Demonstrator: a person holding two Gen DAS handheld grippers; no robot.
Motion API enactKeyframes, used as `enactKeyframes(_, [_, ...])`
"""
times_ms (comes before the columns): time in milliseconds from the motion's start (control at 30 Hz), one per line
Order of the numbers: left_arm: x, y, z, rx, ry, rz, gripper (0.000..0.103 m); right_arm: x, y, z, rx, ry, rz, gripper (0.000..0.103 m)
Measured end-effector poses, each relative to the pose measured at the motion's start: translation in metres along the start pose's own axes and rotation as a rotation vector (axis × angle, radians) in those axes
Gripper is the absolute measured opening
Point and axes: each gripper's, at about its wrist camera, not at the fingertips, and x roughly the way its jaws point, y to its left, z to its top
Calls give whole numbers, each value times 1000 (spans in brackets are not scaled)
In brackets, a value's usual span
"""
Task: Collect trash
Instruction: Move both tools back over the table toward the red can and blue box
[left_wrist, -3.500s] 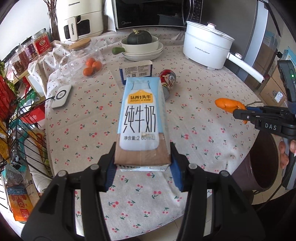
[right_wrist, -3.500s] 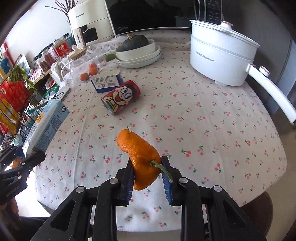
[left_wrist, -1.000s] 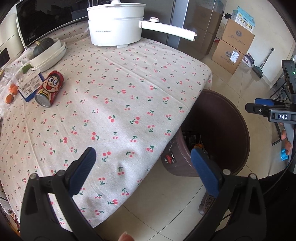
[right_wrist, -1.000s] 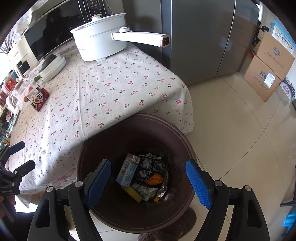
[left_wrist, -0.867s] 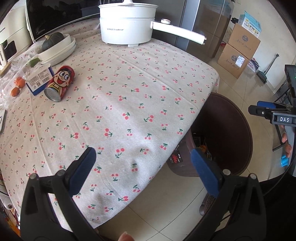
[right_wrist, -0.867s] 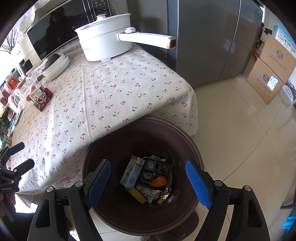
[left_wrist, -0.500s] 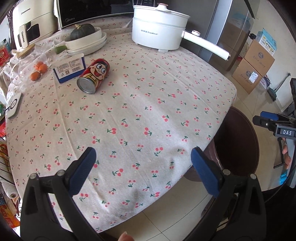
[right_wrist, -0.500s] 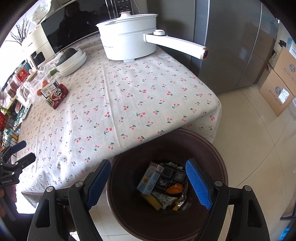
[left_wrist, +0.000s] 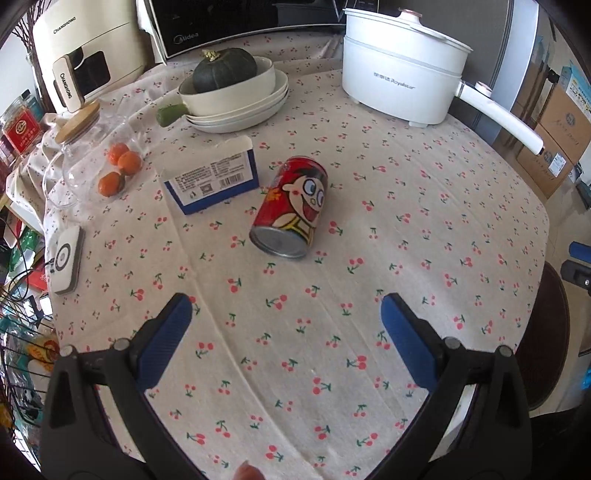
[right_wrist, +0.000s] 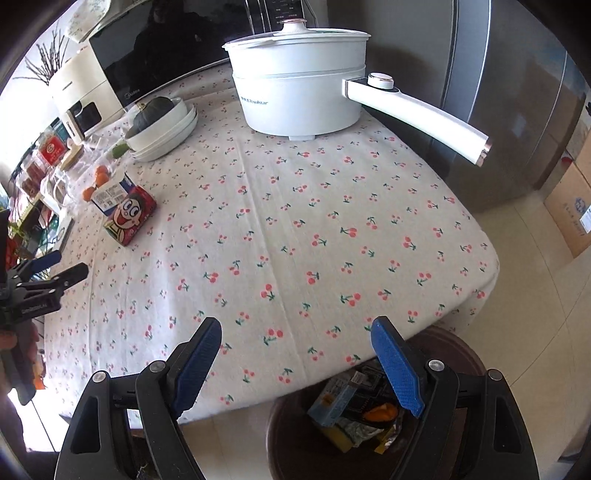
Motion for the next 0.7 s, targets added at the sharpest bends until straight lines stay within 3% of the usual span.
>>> enactKeyframes(167, [38, -1, 38, -2, 2, 11, 99, 11, 8, 15, -6, 3, -3, 85])
enactKeyframes(367, [76, -11, 62, -22, 63, 4, 72, 25, 1, 19, 6, 41, -23, 85])
enactKeyframes(433, [84, -12, 62, -28, 78, 2, 62, 27, -3, 18, 20, 45, -27, 85])
enactKeyframes(567, [76, -7, 54, -82, 64, -28, 57, 29, -7, 17, 32, 49, -32, 85])
enactKeyframes(700, [45, 10, 28, -157, 56, -79, 56, 33, 6, 16, 2, 63, -30, 85])
